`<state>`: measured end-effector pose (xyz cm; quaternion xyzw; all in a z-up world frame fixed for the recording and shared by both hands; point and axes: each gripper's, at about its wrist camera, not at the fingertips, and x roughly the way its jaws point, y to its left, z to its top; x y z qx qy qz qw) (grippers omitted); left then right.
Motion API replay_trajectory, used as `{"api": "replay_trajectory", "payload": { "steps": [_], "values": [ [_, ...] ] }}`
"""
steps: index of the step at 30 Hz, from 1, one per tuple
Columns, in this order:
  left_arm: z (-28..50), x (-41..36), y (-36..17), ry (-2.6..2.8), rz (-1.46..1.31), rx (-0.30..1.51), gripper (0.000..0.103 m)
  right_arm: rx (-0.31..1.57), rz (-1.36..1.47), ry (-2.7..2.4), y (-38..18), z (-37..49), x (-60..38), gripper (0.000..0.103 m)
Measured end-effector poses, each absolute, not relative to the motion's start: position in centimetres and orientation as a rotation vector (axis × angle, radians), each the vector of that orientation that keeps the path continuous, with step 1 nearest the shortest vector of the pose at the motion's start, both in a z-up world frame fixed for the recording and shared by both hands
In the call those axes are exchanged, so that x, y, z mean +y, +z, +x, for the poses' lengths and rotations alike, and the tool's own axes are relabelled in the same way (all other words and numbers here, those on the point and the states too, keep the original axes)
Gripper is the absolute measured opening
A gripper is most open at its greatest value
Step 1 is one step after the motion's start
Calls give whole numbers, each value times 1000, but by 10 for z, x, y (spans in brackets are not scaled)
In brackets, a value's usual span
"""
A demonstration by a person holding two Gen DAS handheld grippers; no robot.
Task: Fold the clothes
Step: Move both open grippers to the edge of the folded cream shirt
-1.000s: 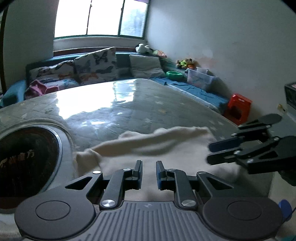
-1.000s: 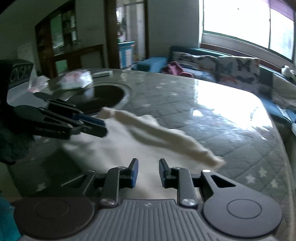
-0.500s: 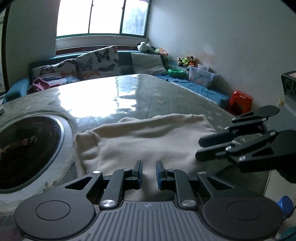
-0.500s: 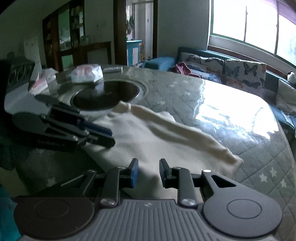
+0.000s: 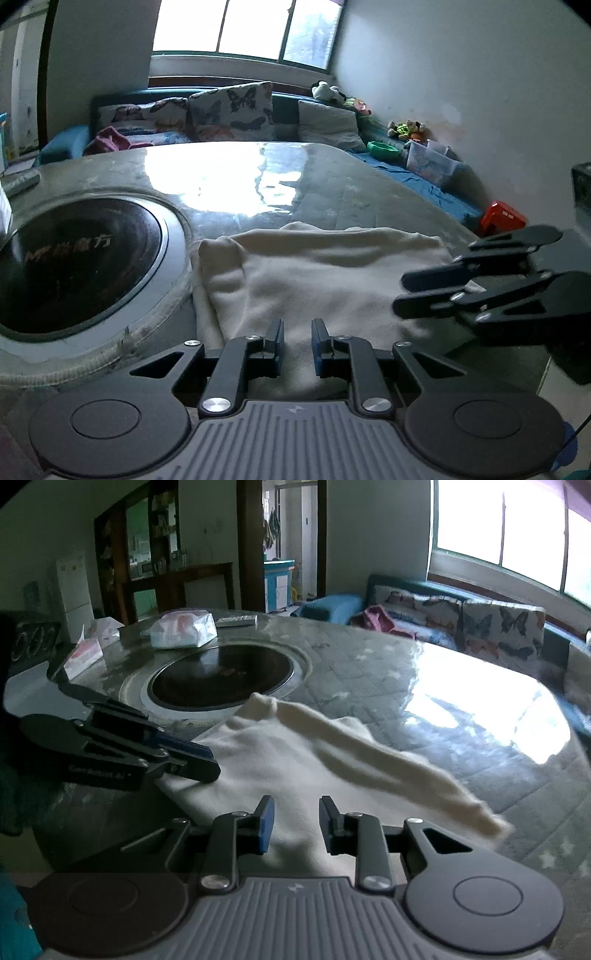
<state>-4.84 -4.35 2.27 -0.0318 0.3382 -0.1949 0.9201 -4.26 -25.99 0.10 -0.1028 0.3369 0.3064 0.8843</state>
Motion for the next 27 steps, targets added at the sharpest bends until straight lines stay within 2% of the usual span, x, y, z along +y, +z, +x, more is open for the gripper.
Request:
{"api": "replay_trajectory", "payload": {
  "steps": [2, 4, 6, 13, 14, 17, 21, 27],
  "values": [
    [-49, -42, 25, -392, -74, 700, 20, 719, -226, 634, -6, -39, -256, 29],
    [-49, -40, 28, -378, -75, 699, 27, 718, -231, 631, -6, -40, -254, 30],
    [-50, -38, 30, -360, -74, 693, 40, 705, -227, 633, -2, -43, -254, 35],
    [-47, -31, 31, -295, -92, 717, 48, 709, -228, 621, -8, -44, -248, 47],
    [-48, -30, 30, -285, -91, 722, 50, 707, -230, 620, -8, -45, -246, 52],
    [-48, -26, 29, -257, -93, 732, 53, 697, -238, 622, -6, -47, -244, 55],
    [-50, -17, 29, -224, -115, 736, 56, 690, -243, 615, -6, -50, -240, 67],
    [-55, -5, 29, -187, -131, 732, 59, 695, -236, 603, -9, -53, -238, 71]
  ]
}}
